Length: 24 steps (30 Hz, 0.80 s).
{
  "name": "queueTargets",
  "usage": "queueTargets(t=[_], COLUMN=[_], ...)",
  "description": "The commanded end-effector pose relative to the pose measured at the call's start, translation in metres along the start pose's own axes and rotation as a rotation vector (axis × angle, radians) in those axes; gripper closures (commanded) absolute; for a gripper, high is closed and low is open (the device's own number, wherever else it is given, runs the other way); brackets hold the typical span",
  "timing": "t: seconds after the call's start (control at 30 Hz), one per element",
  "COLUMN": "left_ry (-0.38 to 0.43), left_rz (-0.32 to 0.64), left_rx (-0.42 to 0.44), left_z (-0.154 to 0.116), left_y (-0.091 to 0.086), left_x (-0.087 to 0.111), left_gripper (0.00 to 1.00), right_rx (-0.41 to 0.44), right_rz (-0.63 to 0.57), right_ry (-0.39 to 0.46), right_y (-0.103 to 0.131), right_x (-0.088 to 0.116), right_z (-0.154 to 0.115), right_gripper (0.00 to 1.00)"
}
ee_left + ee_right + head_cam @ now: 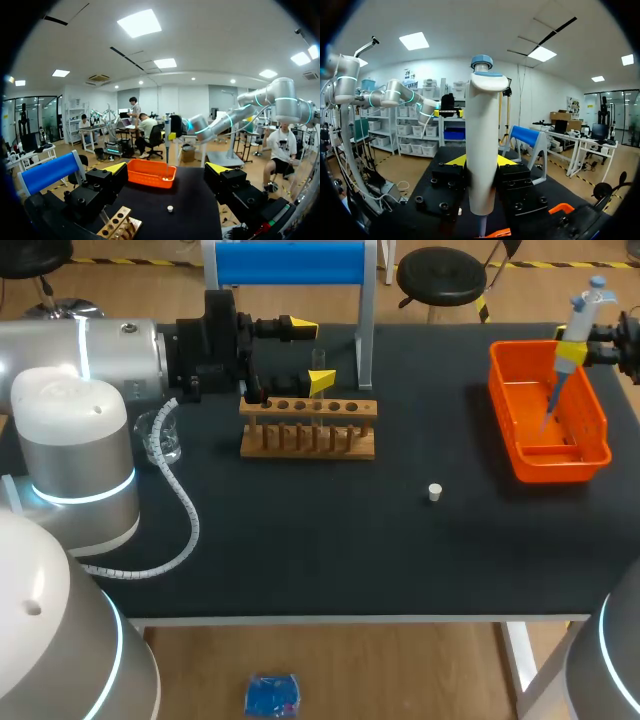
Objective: Invert the test tube, pick up the pipette, mount the tip to pipette, aspirate from beaker and dispense into the tube, eject the tip, return the pipette, and cap with the stopper.
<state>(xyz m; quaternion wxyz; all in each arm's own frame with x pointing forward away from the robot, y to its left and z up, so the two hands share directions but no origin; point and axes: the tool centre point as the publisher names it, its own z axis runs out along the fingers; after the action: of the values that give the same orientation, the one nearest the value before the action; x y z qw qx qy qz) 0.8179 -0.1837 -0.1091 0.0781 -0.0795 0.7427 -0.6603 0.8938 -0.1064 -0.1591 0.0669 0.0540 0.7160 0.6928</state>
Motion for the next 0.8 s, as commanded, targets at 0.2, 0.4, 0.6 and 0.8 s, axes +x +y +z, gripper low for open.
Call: queueTargets(t=[0.2, 0.4, 0.6, 0.8], left_ry=[0.0, 0.0, 0.0, 0.0], left_rz=[0.001, 0.001, 0.001, 0.001], left_rx=[0.0, 0.0, 0.0, 0.0], left_z=[0.001, 0.001, 0.001, 0.001], left_y=[0.0, 0.0, 0.0, 0.0], left_x=[-0.001, -0.001, -0.001, -0.001], left_gripper=[0.0, 0.0, 0.0, 0.0], right_rx=[-0.024, -0.033, -0.032, -0.033], right_rz=[-0.001, -0.006, -0.011, -0.019], right_ry=[0.031, 0.047, 0.061, 0.066], right_y=[-0.012, -0.02, -0.025, -0.028], right_x=[-0.021, -0.027, -0.03, -0.028], right_z=[-0.024, -0.029, -0.03, -0.031], right_gripper=[1.0, 1.0, 1.0, 1.0])
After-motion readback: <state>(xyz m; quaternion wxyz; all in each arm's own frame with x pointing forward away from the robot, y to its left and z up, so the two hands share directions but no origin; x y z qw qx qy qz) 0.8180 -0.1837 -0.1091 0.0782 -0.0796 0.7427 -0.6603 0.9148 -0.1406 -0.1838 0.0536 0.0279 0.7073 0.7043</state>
